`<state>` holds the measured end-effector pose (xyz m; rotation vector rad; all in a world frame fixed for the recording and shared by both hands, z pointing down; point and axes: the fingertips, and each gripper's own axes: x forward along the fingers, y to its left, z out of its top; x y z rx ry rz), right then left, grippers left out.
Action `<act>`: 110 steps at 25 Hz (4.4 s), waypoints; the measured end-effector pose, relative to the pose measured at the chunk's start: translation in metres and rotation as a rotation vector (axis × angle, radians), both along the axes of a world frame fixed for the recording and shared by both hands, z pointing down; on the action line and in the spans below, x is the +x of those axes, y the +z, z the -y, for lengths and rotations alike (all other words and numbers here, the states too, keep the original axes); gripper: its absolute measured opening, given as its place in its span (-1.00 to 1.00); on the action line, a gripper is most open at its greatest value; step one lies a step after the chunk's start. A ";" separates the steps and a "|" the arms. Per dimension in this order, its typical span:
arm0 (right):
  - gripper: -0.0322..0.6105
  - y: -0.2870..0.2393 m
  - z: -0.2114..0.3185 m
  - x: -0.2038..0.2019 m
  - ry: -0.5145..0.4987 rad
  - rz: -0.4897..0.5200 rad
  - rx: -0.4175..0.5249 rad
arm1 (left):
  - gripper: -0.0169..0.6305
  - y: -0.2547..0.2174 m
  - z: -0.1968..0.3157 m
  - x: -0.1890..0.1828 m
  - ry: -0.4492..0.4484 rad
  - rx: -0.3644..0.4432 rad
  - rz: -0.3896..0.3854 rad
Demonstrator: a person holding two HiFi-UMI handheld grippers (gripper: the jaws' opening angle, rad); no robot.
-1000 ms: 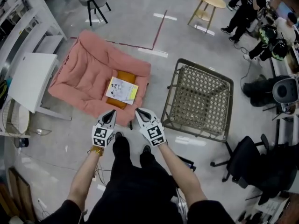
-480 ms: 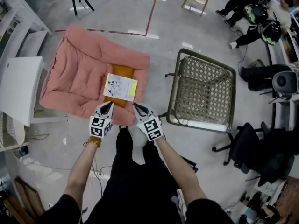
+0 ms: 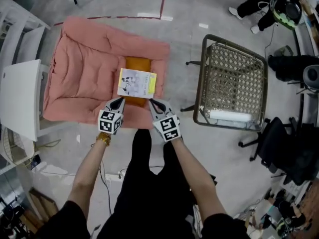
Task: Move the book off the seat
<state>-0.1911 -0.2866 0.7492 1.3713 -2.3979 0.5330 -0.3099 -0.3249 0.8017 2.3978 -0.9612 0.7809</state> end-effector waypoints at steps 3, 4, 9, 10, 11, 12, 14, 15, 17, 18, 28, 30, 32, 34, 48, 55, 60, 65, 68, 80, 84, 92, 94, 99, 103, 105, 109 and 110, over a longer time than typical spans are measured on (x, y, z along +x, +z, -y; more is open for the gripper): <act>-0.85 0.020 0.013 0.002 0.039 0.010 -0.020 | -0.91 0.027 0.010 -0.004 0.011 -0.032 0.013; -0.85 0.027 0.017 0.001 0.048 0.010 -0.025 | -0.91 0.037 0.014 -0.006 0.012 -0.045 0.019; -0.85 0.059 0.034 -0.006 0.065 0.014 -0.041 | -0.91 0.072 0.038 -0.019 0.015 -0.086 0.033; -0.85 0.066 0.037 -0.007 0.067 0.014 -0.044 | -0.91 0.078 0.043 -0.019 0.019 -0.093 0.035; -0.85 0.072 0.040 -0.008 0.070 0.014 -0.050 | -0.91 0.084 0.048 -0.019 0.023 -0.100 0.036; -0.85 0.078 0.042 -0.008 0.072 0.014 -0.058 | -0.91 0.090 0.052 -0.019 0.029 -0.112 0.035; -0.85 0.090 0.043 -0.010 0.073 0.015 -0.077 | -0.91 0.104 0.060 -0.019 0.036 -0.137 0.032; -0.85 0.096 0.043 -0.012 0.071 0.015 -0.084 | -0.91 0.110 0.065 -0.021 0.037 -0.143 0.035; -0.85 0.106 0.043 -0.016 0.071 0.020 -0.095 | -0.91 0.122 0.077 -0.026 0.032 -0.149 0.041; -0.85 0.110 0.041 -0.017 0.077 0.024 -0.102 | -0.91 0.128 0.084 -0.028 0.026 -0.155 0.040; -0.85 0.153 0.033 -0.012 0.149 0.042 -0.170 | -0.52 0.199 0.129 -0.049 0.039 -0.297 0.095; -0.85 0.160 0.037 -0.013 0.149 0.038 -0.175 | -0.44 0.214 0.133 -0.053 0.043 -0.337 0.101; -0.85 0.165 0.041 -0.016 0.145 0.037 -0.178 | -0.32 0.231 0.136 -0.057 0.060 -0.383 0.113; -0.85 0.170 0.045 -0.020 0.139 0.038 -0.178 | -0.26 0.248 0.139 -0.060 0.078 -0.427 0.112; -0.85 0.206 0.049 -0.047 0.110 0.043 -0.203 | -0.18 0.312 0.153 -0.047 0.160 -0.596 -0.007; -0.85 0.216 0.041 -0.064 0.078 0.042 -0.225 | -0.18 0.317 0.152 -0.043 0.211 -0.710 -0.181; -0.85 0.226 0.030 -0.069 0.071 0.048 -0.250 | -0.19 0.318 0.146 -0.027 0.230 -0.712 -0.200; -0.85 0.220 0.035 -0.075 0.073 0.044 -0.253 | -0.44 0.306 0.142 -0.017 0.226 -0.698 -0.164; -0.85 0.210 0.044 -0.081 0.081 0.057 -0.244 | -0.57 0.294 0.140 -0.015 0.213 -0.647 -0.120; -0.85 0.161 0.083 -0.060 0.141 0.070 -0.207 | -0.73 0.234 0.100 0.016 0.146 -0.597 -0.064; -0.85 0.158 0.087 -0.048 0.168 0.057 -0.222 | -0.73 0.219 0.095 0.023 0.103 -0.596 -0.052; -0.85 0.111 0.083 -0.020 0.268 0.037 -0.189 | -0.73 0.151 0.072 0.030 0.044 -0.502 0.018; -0.85 0.096 0.087 -0.014 0.289 0.044 -0.170 | -0.73 0.134 0.069 0.031 0.033 -0.476 0.021; -0.85 0.059 0.086 -0.006 0.290 0.042 -0.152 | -0.73 0.095 0.057 0.035 0.017 -0.457 0.006; -0.85 0.035 0.082 -0.005 0.275 0.031 -0.140 | -0.73 0.063 0.050 0.034 0.021 -0.428 -0.008; -0.85 0.022 0.080 -0.006 0.261 0.023 -0.144 | -0.73 0.044 0.050 0.033 0.020 -0.408 -0.025; -0.85 -0.004 0.071 -0.008 0.227 0.000 -0.123 | -0.73 0.006 0.046 0.029 0.016 -0.370 -0.050; -0.85 -0.011 0.068 -0.008 0.222 -0.005 -0.121 | -0.73 -0.003 0.044 0.027 0.013 -0.362 -0.058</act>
